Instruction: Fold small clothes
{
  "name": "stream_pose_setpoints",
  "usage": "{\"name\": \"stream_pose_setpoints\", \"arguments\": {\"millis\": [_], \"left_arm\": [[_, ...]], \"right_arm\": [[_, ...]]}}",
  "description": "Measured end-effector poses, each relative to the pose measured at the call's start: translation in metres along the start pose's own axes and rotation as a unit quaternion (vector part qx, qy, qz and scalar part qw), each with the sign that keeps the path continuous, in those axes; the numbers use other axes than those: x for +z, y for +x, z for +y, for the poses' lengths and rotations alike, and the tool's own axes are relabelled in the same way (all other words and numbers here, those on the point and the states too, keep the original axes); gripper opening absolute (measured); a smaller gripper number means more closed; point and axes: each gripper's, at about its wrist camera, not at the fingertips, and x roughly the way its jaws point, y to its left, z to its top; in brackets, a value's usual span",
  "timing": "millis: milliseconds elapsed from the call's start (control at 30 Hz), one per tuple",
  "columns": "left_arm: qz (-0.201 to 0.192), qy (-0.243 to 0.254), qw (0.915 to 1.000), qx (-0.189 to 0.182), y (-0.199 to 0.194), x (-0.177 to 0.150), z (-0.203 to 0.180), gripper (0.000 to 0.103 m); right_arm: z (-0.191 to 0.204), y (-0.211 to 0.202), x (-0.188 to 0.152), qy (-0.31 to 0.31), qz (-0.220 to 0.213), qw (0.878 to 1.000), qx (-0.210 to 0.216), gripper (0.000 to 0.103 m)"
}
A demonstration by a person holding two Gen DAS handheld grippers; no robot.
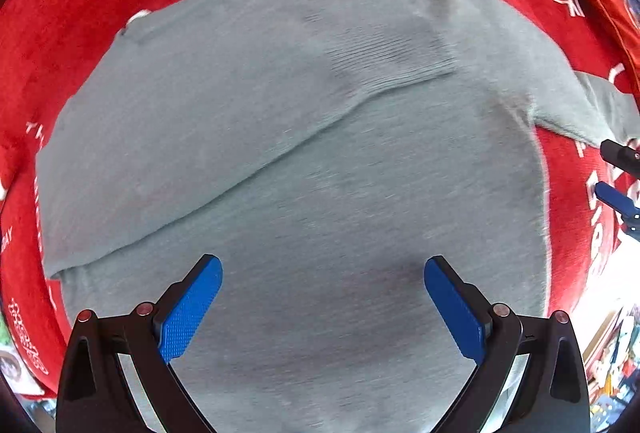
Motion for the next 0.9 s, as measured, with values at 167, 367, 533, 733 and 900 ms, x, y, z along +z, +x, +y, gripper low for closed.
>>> {"name": "stream_pose_setpoints", "arguments": {"millis": [167, 367, 533, 733, 900], "left_arm": [[-0.009, 0.011, 0.9998, -0.01, 0.001, 0.014, -0.026, 0.102], [-0.022, 0.02, 0.9993, -0.023, 0.001, 0.036, -0.062, 0.102], [-0.025, 0.021, 0.9991, -0.028, 0.003, 0.051, -0.09, 0.102], [-0.029, 0.015, 0.9989, -0.034, 0.007, 0.061, -0.102, 0.102], [-0.032, 0.019, 0.9988, -0.034, 0.003, 0.068, -0.102, 0.102]], "right_arm": [[-0.037, -0.019, 0.02, 0.055, -0.03, 0.998, 0.012, 0.066], [-0.086, -0.036, 0.049, 0.124, -0.071, 0.989, 0.026, 0.066], [-0.109, -0.032, 0.074, 0.17, -0.088, 0.979, 0.075, 0.066], [-0.114, -0.019, 0.088, 0.202, -0.095, 0.969, 0.109, 0.066], [-0.125, -0.024, 0.084, 0.247, -0.123, 0.949, 0.152, 0.066]]}}
